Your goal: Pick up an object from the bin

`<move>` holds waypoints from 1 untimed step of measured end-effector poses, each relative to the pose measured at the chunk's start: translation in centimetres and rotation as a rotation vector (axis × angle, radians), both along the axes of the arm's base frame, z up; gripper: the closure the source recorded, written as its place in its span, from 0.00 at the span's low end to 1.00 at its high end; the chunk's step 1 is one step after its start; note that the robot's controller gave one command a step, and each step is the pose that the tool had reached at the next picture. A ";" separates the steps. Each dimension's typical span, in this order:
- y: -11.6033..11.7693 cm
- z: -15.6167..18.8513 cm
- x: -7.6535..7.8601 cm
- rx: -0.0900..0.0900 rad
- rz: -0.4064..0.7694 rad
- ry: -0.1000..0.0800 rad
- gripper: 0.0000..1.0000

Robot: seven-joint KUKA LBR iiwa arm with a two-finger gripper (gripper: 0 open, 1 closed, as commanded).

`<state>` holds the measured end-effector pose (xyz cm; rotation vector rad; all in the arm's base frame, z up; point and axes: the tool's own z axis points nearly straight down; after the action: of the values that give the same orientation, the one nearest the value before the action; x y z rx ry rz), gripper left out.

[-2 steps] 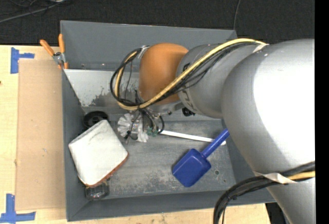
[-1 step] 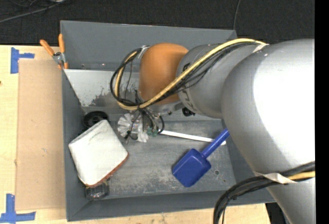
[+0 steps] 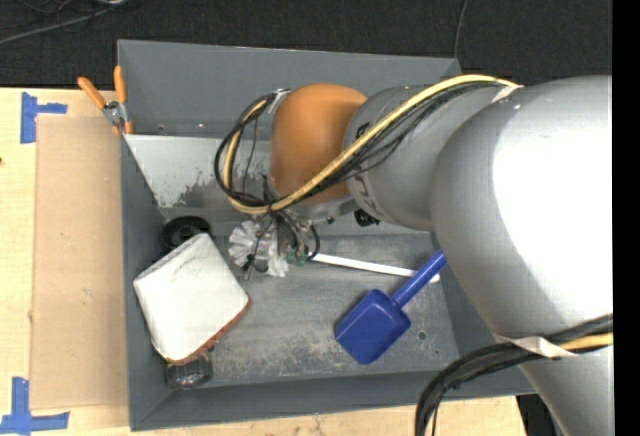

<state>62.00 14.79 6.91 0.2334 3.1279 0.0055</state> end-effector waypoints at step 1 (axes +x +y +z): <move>-0.1 3.7 -0.3 -0.002 -0.002 0.011 1.00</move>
Offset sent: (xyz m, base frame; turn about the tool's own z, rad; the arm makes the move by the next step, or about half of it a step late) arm -0.0034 -0.0011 0.0566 0.0008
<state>61.67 14.65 10.60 0.2368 3.1385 0.0006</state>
